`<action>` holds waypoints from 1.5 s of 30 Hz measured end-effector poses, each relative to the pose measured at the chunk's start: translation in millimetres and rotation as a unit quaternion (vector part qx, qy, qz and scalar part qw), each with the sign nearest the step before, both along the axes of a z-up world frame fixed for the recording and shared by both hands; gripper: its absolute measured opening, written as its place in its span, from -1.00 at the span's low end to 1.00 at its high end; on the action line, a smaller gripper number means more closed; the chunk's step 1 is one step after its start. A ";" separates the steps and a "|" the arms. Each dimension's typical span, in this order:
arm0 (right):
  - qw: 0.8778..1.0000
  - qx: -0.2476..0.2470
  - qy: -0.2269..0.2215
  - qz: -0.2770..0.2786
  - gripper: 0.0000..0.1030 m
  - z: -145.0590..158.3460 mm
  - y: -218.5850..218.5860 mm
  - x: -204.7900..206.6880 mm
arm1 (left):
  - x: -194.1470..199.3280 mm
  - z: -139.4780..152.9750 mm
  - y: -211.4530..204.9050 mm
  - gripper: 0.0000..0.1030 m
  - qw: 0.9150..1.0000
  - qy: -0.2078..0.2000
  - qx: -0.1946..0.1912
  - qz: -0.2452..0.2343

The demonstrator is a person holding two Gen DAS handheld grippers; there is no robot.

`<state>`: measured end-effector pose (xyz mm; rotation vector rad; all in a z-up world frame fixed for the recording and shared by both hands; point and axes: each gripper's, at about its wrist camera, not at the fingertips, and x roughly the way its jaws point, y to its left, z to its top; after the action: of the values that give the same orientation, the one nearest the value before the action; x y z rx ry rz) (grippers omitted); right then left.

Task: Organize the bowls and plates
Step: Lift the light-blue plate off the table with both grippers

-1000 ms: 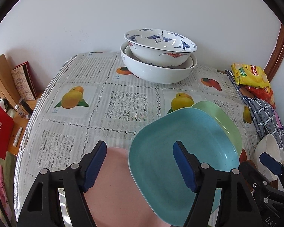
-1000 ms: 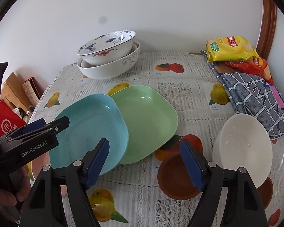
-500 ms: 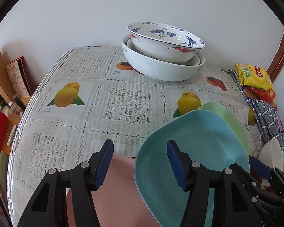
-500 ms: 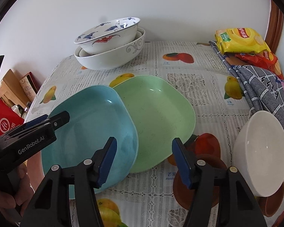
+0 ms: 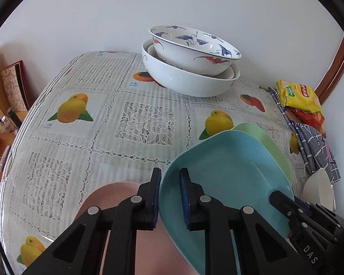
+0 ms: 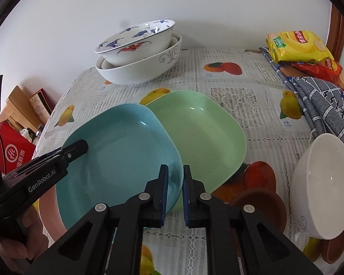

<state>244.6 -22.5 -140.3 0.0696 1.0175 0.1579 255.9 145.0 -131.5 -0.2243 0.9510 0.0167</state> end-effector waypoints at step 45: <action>0.994 0.031 -0.096 -0.050 -0.80 95.4 -71.4 -113.8 | -106.0 87.8 -62.8 -0.76 0.997 -0.068 -0.027 -0.021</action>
<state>130.8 -93.9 -44.9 0.1580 0.8152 0.1028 149.9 82.2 -43.8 -0.2513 0.8214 -0.0624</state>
